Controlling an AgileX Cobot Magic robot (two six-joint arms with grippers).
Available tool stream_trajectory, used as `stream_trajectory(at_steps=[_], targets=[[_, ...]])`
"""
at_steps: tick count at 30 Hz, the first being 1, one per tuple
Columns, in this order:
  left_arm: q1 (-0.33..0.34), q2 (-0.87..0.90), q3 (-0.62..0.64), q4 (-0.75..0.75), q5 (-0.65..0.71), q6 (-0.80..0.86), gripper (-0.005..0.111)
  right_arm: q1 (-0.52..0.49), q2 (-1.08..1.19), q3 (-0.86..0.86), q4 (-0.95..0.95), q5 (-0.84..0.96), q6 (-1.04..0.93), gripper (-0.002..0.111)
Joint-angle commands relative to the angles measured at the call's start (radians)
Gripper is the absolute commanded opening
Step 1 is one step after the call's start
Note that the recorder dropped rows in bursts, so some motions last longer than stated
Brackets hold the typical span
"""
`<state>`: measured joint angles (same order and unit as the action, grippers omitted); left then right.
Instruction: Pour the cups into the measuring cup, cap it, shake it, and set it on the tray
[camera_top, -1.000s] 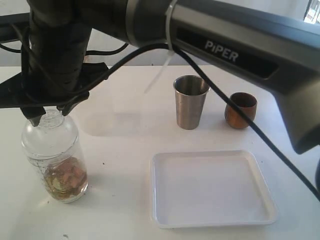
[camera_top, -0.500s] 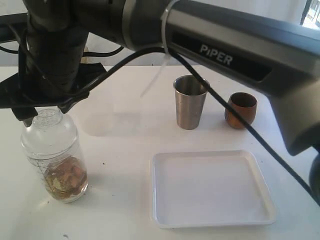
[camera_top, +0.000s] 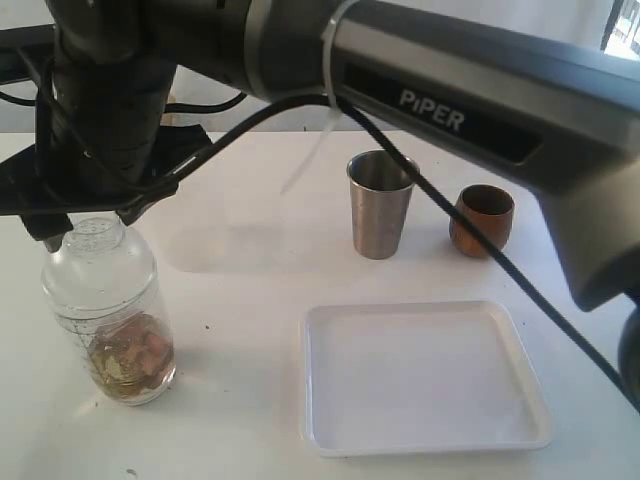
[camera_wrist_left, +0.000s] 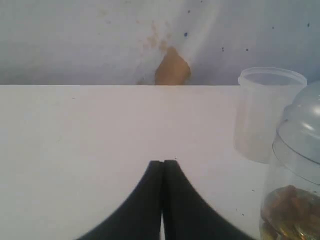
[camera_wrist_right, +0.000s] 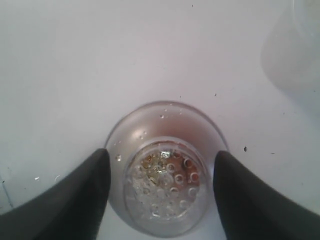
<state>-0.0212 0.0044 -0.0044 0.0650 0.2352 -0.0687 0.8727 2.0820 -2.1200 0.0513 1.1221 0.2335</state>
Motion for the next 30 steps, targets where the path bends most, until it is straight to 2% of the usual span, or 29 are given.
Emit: stream_trajectory(at_steps=[1,12,13,14,17,18,30], targets=[[-0.001,-0.004,0.004,0.001,-0.002,-0.002,0.0,0.003,-0.011,-0.001,-0.014,-0.01,-0.012,0.057],[-0.001,-0.004,0.004,0.001,-0.002,-0.002,0.0,0.003,-0.092,-0.001,-0.083,-0.022,-0.012,0.057],[-0.001,-0.004,0.004,0.001,-0.002,-0.002,0.0,0.003,-0.106,-0.001,-0.083,-0.025,-0.012,0.054],[-0.001,-0.004,0.004,0.001,-0.002,-0.002,0.0,0.003,-0.112,-0.001,-0.083,-0.025,-0.012,0.05],[-0.001,-0.004,0.004,0.001,-0.002,-0.002,0.0,0.003,-0.114,-0.001,-0.073,-0.025,-0.048,0.004],[-0.001,-0.004,0.004,0.001,-0.002,-0.002,0.0,0.003,-0.111,-0.001,-0.067,-0.029,-0.062,0.0],[-0.001,-0.004,0.004,0.001,-0.002,-0.002,0.0,0.003,-0.057,-0.001,-0.04,-0.027,-0.077,0.0]])
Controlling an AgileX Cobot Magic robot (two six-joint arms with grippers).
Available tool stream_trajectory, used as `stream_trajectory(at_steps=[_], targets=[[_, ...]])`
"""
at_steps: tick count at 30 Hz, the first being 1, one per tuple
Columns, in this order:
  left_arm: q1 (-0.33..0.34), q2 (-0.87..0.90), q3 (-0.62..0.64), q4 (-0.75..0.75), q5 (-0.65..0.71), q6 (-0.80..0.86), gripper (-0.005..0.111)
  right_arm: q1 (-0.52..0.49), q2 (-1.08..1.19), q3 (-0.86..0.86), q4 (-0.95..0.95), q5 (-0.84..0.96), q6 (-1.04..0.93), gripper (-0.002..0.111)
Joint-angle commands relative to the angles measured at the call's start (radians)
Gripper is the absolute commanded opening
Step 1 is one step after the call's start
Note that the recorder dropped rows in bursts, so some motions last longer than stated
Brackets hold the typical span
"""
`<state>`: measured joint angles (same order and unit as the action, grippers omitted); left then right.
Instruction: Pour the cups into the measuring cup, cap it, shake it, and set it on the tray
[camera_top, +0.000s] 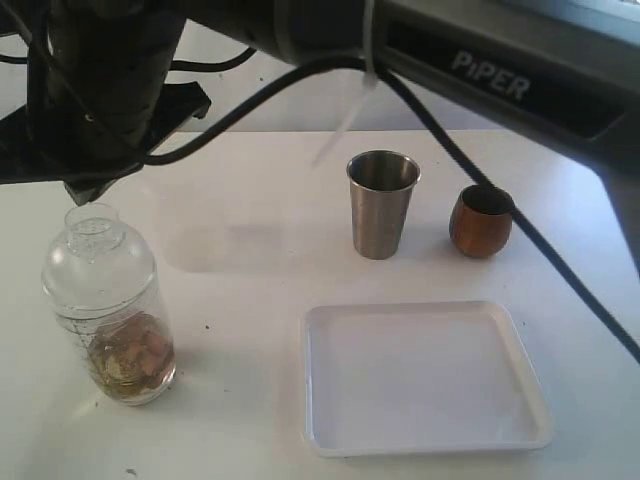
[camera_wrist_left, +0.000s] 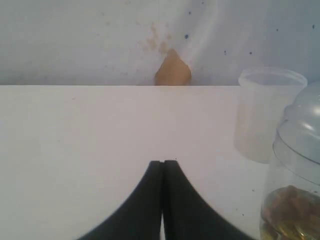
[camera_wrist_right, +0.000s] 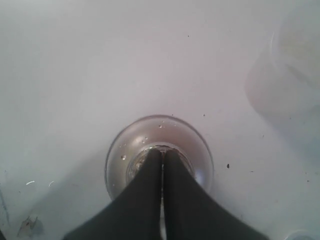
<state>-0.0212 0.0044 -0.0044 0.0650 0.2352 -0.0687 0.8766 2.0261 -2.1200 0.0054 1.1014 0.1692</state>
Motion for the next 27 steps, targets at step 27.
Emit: stream_trajectory(at_steps=[27], targets=[[-0.001,-0.004,0.004,0.001,-0.002,-0.002,0.0,0.012,0.05,-0.001,0.05,-0.005,-0.035,0.0]])
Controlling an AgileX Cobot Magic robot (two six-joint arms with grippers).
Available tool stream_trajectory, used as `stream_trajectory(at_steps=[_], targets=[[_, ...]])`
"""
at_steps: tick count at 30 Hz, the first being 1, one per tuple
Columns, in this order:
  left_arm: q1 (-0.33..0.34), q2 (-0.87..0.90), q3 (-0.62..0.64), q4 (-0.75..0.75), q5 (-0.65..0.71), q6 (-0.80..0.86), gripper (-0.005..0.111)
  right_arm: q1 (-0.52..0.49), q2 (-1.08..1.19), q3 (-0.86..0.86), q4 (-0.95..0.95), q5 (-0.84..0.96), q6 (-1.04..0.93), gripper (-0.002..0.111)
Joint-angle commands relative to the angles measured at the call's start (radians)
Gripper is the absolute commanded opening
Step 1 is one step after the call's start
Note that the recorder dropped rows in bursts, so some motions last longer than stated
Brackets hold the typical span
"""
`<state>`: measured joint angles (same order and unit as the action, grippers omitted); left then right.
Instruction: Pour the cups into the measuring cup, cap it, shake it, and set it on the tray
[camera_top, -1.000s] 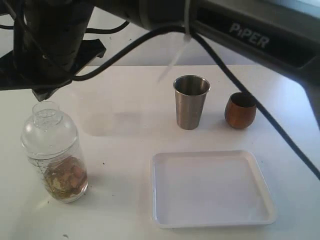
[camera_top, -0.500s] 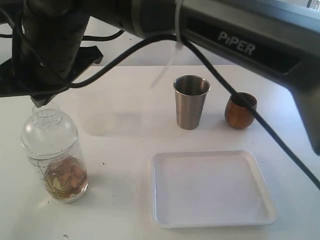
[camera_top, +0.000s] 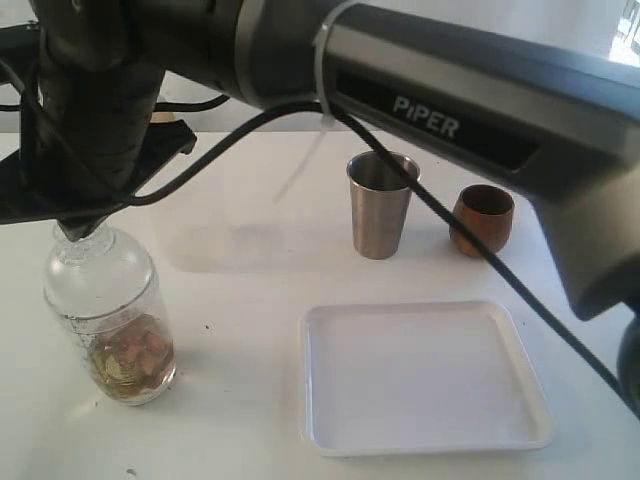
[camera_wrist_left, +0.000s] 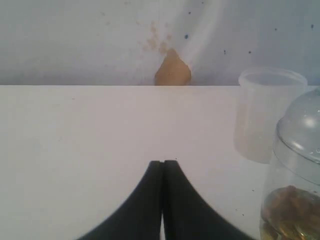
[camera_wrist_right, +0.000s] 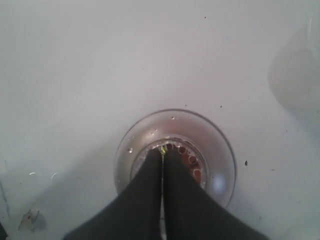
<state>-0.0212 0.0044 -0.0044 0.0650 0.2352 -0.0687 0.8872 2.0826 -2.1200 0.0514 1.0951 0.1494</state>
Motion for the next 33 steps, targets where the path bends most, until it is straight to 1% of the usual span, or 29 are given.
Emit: stream_trajectory(at_steps=[1,11,18,33], targets=[[-0.001,-0.004,0.004,0.001,-0.002,-0.002,0.0,0.001,-0.006,-0.001,0.004,0.001,-0.015,0.0],[-0.001,-0.004,0.004,0.001,-0.002,-0.002,0.0,0.001,-0.017,-0.001,0.002,0.001,-0.015,0.0],[-0.001,-0.004,0.004,0.001,-0.002,-0.002,0.0,0.001,-0.028,-0.001,-0.006,0.066,-0.024,0.0],[-0.001,-0.004,0.004,0.001,-0.002,-0.002,0.0,0.001,0.013,0.003,0.003,0.054,-0.023,0.0]])
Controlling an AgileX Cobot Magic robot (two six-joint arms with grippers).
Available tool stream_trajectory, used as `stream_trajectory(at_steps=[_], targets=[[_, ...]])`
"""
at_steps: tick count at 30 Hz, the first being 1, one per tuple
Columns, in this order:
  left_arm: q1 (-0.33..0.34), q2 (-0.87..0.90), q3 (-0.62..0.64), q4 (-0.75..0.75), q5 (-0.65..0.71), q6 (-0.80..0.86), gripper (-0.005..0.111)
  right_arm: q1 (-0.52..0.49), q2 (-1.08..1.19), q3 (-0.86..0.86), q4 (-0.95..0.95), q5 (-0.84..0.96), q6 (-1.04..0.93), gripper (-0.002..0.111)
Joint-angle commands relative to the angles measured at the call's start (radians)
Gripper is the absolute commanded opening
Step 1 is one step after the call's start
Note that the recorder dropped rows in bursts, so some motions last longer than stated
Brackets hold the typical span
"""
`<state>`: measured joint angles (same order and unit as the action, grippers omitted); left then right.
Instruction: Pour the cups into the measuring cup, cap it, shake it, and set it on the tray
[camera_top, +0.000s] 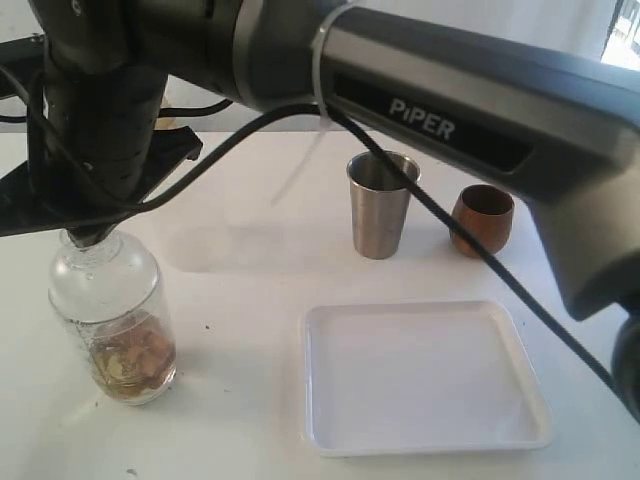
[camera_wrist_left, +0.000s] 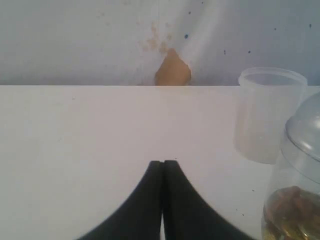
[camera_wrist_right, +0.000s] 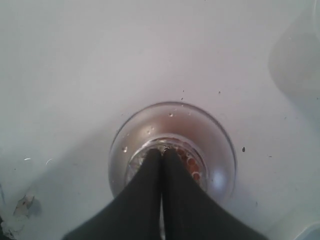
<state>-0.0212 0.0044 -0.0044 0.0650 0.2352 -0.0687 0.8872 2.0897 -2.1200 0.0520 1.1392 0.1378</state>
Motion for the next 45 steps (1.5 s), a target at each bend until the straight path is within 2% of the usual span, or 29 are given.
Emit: stream_trajectory(at_steps=[1,45], targets=[[-0.001,-0.004,0.004,0.001,-0.002,-0.002,0.0,0.001,0.006,0.003,0.002,0.005,-0.012,0.0],[-0.001,-0.004,0.004,0.001,-0.002,-0.002,0.0,0.001,-0.02,0.004,-0.005,-0.071,-0.029,0.0]])
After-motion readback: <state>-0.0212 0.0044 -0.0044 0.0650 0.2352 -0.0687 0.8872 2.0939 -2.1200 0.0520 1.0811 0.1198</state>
